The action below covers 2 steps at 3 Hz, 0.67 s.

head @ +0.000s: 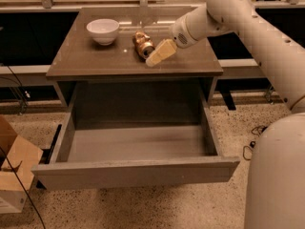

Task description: Place orange can into top drawer

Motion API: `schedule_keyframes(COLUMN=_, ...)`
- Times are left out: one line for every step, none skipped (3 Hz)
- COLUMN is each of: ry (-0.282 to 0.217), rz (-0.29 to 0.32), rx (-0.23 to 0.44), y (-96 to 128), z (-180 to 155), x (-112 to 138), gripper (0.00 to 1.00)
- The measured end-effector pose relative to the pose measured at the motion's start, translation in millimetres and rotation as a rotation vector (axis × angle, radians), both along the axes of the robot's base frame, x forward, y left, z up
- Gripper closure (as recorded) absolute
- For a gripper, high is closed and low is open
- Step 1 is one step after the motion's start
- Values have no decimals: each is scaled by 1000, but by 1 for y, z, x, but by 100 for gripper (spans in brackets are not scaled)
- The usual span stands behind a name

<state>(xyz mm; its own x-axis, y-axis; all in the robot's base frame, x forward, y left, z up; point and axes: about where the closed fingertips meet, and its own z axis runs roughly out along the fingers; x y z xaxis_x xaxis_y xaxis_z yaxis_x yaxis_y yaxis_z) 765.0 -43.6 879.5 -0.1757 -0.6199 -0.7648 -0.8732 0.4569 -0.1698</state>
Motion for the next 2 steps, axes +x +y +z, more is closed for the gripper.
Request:
schedule_keyframes(ry=-9, rz=-23, rx=90, y=2, z=-9, x=26, gripper=0)
schedule_keyframes(ry=-5, rz=-22, rx=156, y=12, z=-17, x=43, gripper=0)
